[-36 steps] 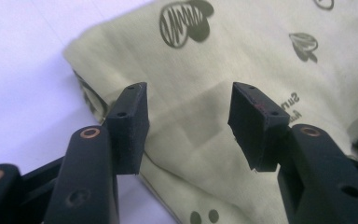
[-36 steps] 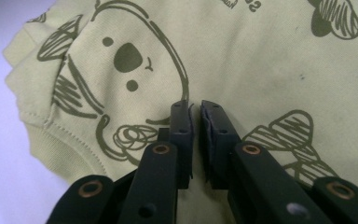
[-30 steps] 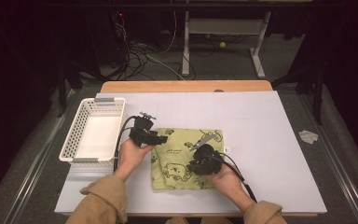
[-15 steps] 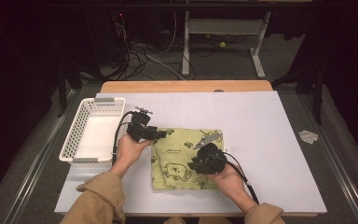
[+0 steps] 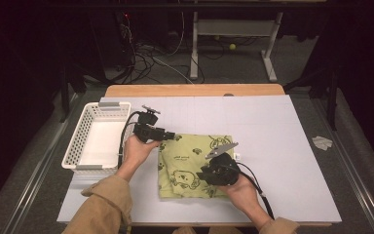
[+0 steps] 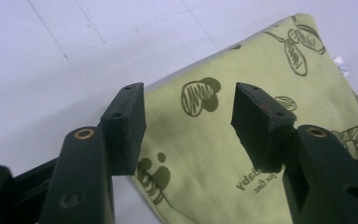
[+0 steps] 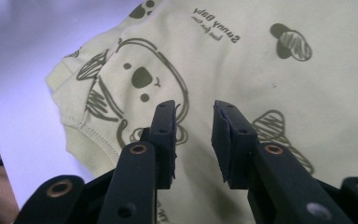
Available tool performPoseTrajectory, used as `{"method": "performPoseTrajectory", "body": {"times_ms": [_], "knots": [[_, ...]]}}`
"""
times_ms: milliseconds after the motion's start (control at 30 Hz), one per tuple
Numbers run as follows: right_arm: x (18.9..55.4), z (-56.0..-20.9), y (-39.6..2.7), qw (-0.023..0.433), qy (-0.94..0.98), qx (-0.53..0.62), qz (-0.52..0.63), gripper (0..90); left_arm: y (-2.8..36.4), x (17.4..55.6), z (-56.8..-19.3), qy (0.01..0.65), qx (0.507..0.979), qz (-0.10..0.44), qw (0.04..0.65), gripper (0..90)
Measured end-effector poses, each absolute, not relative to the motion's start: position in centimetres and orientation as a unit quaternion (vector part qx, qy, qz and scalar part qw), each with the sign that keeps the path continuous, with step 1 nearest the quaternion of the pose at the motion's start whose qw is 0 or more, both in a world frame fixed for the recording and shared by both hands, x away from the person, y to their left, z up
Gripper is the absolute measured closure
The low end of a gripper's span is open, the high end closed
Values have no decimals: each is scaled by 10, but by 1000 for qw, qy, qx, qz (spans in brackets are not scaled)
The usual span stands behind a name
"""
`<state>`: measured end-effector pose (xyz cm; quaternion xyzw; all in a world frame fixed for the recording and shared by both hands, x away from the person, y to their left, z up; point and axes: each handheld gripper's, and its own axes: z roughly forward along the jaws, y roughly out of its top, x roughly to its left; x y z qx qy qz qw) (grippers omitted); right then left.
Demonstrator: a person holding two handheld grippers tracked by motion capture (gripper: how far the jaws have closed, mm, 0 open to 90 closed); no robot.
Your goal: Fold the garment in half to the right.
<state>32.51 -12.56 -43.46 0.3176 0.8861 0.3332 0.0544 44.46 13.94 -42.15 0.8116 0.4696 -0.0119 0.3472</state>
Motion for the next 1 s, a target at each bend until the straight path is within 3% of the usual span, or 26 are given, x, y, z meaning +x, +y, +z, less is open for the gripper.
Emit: {"method": "performPoseTrajectory", "body": {"times_ms": [467,1000], "knots": [[315,-446,-107,41,896,297,328,701,145,461,-439,479,798,-16,366,403],[310,-453,-95,16,906,287,312,709,150,469,-460,496,804,-20,327,408]]}}
